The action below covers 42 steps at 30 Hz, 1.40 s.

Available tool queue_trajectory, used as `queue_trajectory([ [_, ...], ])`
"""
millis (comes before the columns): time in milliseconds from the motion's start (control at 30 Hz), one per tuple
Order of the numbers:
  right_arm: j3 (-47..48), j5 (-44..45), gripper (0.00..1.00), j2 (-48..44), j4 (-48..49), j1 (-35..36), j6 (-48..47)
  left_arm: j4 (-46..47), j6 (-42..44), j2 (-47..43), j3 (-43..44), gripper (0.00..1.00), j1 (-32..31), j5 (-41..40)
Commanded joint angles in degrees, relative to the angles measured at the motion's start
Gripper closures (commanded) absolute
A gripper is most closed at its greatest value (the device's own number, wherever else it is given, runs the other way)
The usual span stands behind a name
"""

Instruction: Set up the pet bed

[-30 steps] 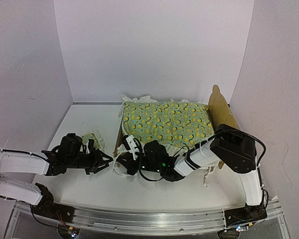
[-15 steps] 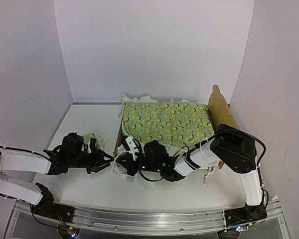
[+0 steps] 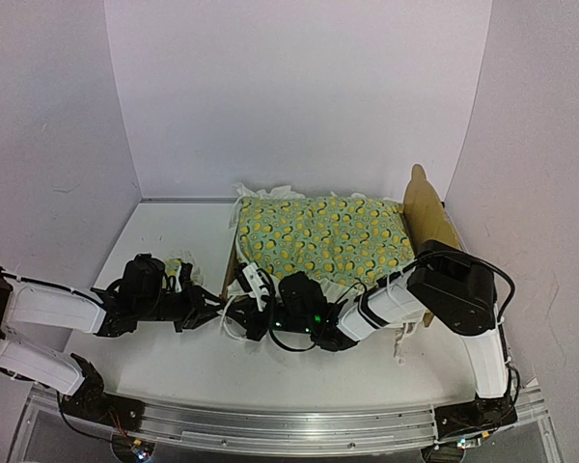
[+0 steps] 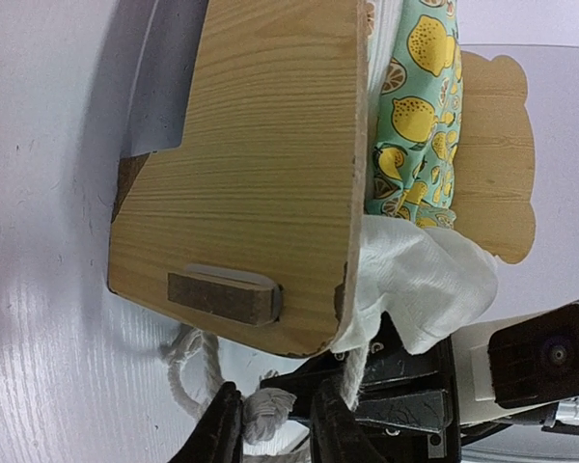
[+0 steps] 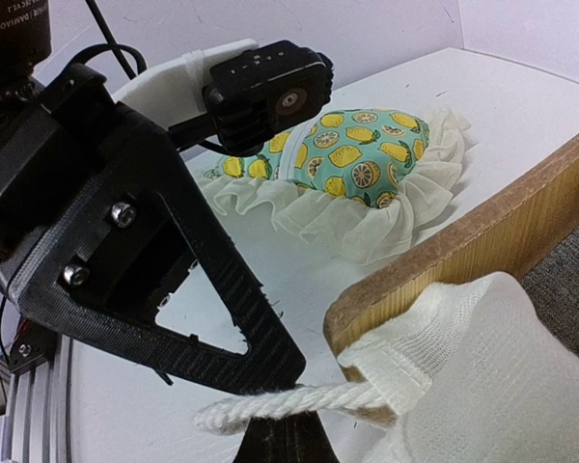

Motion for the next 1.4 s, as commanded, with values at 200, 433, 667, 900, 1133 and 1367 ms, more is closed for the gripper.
queue_trajectory([
  [200,0.6,0.7,1.0,-1.9,1.7,-0.3,1.1,5.7,0.3,-0.3,0.1,0.99,0.1,0.9],
  [433,-4.0,3.3,0.74,-8.1,-9.6,0.6,3.9,6.6,1.1,-0.8,-0.4,1.0,0.1,1.4],
  [667,-3.0,5.9,0.5,-6.6,-11.5,2.2,2.9,7.0,0.1,-2.2,-1.6,1.0,0.1,0.6],
  [900,-1.3,7.6,0.4,-9.1,-16.3,2.4,0.5,8.5,0.0,-5.8,-3.4,1.0,0.1,-2.5],
  [1133,0.1,7.9,0.26,-3.2,-5.9,3.5,-1.2,11.4,-0.6,-5.4,-3.2,1.0,0.1,-1.8],
  [1367,5.4,10.1,0.27,3.2,-0.3,4.8,0.0,14.7,-2.5,-5.8,-4.7,1.0,0.1,-1.5],
])
